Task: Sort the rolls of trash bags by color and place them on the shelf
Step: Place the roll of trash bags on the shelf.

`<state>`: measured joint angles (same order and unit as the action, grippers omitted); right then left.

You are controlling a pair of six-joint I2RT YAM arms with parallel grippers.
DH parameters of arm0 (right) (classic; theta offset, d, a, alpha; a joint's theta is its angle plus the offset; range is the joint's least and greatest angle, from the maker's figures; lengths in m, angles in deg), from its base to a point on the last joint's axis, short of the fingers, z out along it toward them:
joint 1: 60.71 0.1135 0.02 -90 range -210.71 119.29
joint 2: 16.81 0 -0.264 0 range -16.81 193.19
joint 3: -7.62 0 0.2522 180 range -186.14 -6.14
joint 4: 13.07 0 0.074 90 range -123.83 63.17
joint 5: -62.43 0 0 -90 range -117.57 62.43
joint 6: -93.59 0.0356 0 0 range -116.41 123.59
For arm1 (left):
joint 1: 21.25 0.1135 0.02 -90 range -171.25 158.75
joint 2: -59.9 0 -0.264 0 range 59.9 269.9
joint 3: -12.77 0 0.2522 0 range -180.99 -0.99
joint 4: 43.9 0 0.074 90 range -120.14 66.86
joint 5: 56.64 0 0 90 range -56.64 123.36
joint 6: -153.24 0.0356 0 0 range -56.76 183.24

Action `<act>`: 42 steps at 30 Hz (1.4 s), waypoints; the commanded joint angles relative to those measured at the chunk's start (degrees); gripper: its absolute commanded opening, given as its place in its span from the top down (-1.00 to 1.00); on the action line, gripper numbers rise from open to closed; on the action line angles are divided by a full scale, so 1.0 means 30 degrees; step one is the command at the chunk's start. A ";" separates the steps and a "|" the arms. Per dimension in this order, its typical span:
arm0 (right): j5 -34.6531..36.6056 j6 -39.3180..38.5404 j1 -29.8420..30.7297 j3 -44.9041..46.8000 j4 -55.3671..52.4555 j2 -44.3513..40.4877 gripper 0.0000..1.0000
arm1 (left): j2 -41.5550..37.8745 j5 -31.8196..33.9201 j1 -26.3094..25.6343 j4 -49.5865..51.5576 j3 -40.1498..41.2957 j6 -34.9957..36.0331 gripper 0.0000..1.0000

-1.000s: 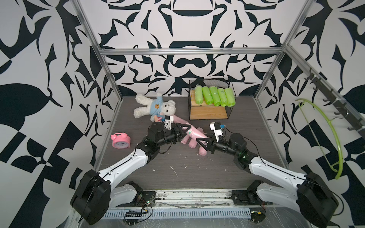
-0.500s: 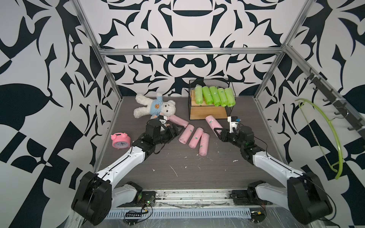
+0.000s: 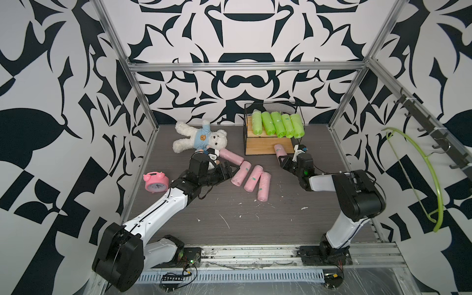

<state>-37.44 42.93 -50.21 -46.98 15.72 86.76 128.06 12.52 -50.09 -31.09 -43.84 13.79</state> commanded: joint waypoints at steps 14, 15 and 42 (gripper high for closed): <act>0.2553 0.2563 -0.0483 -0.4251 0.3348 0.4169 0.23 | -0.0061 -0.0574 0.0004 0.0535 -0.0618 0.0750 -0.69; 0.2736 0.2563 -0.0511 -0.4369 0.3166 0.4233 0.22 | -0.0002 -0.0592 0.0004 0.0522 -0.0602 0.0774 -0.69; 0.4666 0.3061 -0.1386 -0.3194 0.0909 0.2709 -0.35 | 0.0014 -0.1029 0.0004 0.0192 -0.0132 0.0634 -0.69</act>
<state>-24.66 52.08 -53.97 -57.21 18.21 98.25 128.71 10.16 -50.09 -30.48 -43.97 15.10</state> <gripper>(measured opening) 0.660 0.844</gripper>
